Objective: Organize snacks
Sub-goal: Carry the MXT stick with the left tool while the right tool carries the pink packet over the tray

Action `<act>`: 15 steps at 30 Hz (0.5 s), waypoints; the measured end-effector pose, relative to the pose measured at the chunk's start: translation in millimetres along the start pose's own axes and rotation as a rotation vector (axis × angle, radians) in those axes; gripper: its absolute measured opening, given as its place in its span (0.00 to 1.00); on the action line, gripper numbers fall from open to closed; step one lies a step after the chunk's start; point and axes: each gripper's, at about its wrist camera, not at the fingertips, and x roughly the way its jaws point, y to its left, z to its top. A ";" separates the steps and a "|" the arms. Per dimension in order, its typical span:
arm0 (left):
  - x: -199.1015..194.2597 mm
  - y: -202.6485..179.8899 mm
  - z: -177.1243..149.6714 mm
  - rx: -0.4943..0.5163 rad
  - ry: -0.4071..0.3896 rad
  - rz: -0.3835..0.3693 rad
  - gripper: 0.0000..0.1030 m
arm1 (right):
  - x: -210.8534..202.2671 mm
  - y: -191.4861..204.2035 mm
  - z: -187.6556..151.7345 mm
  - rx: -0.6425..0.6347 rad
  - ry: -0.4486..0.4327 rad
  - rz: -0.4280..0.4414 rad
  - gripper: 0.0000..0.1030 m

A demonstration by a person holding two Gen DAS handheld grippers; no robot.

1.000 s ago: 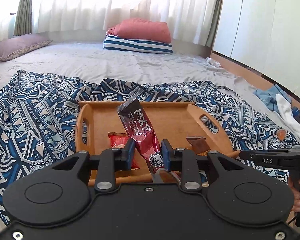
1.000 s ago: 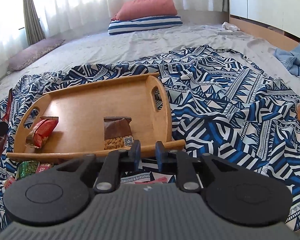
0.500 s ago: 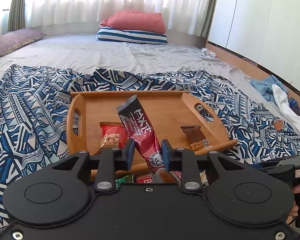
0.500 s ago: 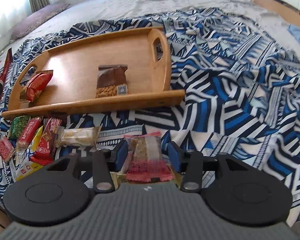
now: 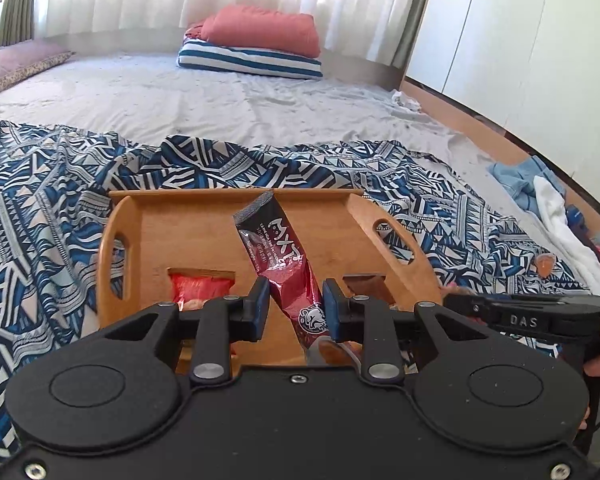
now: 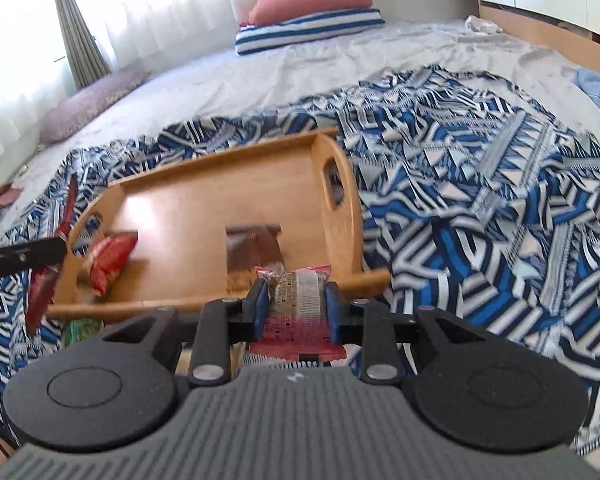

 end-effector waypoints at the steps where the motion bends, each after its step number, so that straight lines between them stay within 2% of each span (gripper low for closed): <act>1: 5.9 -0.8 3.0 0.005 0.009 -0.008 0.26 | 5.3 1.3 5.7 -0.011 -0.006 -0.004 0.33; 8: 55.3 -4.8 8.1 0.047 0.068 0.045 0.26 | 47.6 15.2 25.1 -0.103 -0.019 -0.039 0.33; 15: 92.5 -8.8 1.3 0.095 0.116 0.104 0.26 | 71.7 24.0 21.2 -0.191 -0.011 -0.099 0.33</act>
